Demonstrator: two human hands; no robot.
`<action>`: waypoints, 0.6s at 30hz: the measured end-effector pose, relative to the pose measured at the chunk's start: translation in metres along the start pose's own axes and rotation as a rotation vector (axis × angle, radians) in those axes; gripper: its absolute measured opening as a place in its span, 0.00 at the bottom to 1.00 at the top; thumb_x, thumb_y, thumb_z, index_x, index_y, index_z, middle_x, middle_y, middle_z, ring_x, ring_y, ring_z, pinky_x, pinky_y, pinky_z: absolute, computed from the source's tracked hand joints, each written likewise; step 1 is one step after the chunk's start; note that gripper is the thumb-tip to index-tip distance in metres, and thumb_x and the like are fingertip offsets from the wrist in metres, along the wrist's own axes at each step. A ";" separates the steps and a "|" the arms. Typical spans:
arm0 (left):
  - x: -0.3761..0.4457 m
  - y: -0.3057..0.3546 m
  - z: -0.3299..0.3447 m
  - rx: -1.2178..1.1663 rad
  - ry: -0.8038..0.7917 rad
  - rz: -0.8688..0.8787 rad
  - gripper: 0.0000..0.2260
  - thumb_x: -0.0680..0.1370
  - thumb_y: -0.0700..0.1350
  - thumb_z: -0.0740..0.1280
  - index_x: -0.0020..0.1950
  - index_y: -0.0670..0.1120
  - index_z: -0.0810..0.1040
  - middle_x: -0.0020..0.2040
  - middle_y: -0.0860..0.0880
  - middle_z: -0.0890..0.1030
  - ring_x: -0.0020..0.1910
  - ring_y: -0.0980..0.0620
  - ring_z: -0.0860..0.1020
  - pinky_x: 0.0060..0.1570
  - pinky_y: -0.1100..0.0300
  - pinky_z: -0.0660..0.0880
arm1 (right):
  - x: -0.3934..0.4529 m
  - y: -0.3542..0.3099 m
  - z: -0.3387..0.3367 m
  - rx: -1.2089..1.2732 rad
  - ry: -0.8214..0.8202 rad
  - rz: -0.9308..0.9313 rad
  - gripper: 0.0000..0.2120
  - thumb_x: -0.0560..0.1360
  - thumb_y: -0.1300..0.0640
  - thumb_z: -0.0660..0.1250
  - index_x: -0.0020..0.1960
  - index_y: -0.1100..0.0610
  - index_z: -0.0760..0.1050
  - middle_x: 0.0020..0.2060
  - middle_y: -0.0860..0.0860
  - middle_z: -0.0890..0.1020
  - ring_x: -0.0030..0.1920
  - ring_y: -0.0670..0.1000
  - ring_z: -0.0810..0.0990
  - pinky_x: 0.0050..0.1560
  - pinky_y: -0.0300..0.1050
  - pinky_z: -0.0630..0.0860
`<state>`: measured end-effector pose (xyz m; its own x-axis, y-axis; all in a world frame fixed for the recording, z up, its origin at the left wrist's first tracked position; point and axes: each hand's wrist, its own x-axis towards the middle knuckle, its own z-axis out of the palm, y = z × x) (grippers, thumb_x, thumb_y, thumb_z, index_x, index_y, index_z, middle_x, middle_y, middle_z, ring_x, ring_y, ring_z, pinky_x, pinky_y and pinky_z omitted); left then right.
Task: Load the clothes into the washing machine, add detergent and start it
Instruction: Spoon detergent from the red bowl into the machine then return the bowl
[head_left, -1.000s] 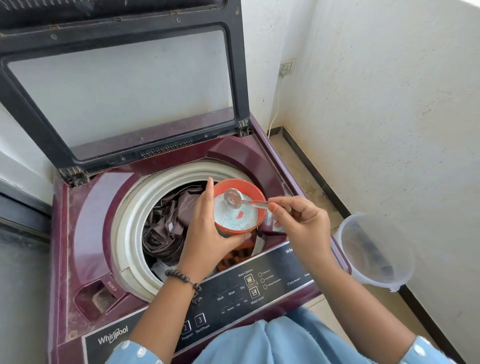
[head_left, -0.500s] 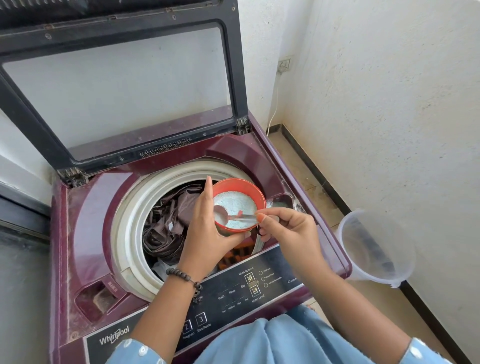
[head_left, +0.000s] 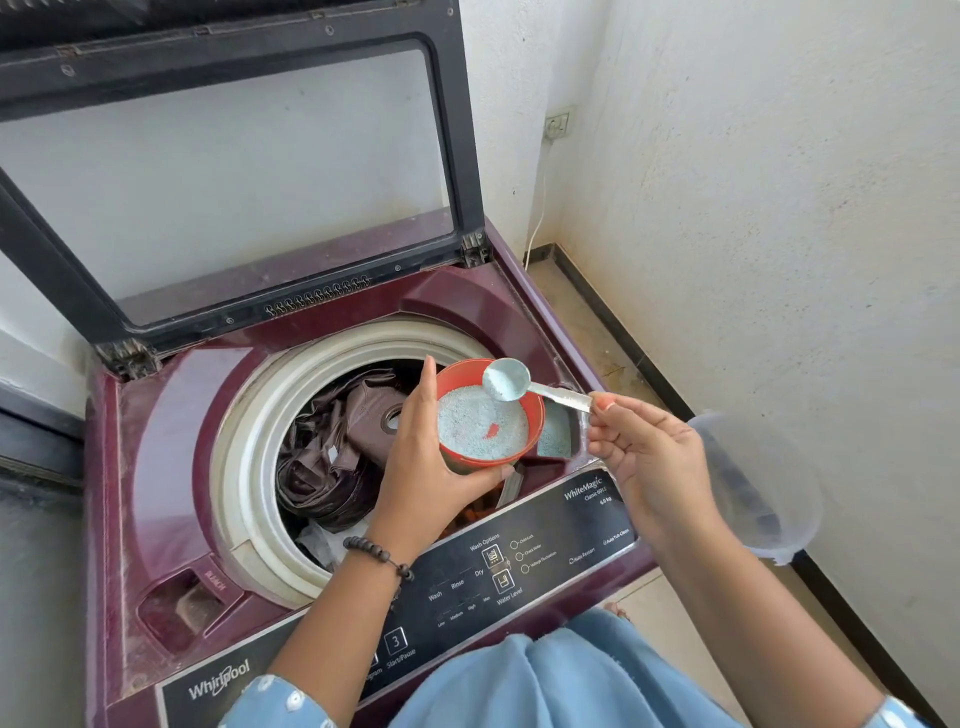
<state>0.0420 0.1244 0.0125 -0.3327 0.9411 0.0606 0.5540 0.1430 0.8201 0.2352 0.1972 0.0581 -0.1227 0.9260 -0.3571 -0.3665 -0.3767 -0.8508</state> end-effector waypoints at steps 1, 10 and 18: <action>0.000 0.000 0.000 0.001 -0.004 0.000 0.57 0.64 0.49 0.83 0.82 0.48 0.47 0.75 0.47 0.65 0.68 0.66 0.60 0.64 0.82 0.55 | 0.000 -0.002 -0.004 0.008 0.016 -0.028 0.07 0.76 0.71 0.64 0.44 0.66 0.80 0.30 0.55 0.80 0.30 0.47 0.77 0.31 0.36 0.77; 0.001 -0.011 -0.005 0.047 0.016 -0.037 0.58 0.64 0.48 0.83 0.82 0.47 0.48 0.77 0.46 0.63 0.74 0.59 0.60 0.70 0.69 0.56 | 0.007 0.002 -0.044 -0.276 0.192 -0.263 0.04 0.76 0.67 0.68 0.47 0.63 0.82 0.30 0.54 0.81 0.30 0.45 0.78 0.35 0.36 0.80; 0.001 -0.023 -0.001 0.079 0.002 -0.042 0.58 0.63 0.48 0.84 0.82 0.45 0.49 0.72 0.56 0.59 0.68 0.72 0.54 0.64 0.85 0.48 | 0.006 0.024 -0.055 -1.104 0.008 -0.869 0.05 0.73 0.65 0.73 0.48 0.59 0.85 0.38 0.51 0.82 0.36 0.48 0.80 0.39 0.39 0.77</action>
<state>0.0282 0.1222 -0.0056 -0.3590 0.9329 0.0282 0.5980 0.2067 0.7744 0.2763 0.1919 0.0140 -0.2280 0.8719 0.4334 0.5825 0.4788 -0.6568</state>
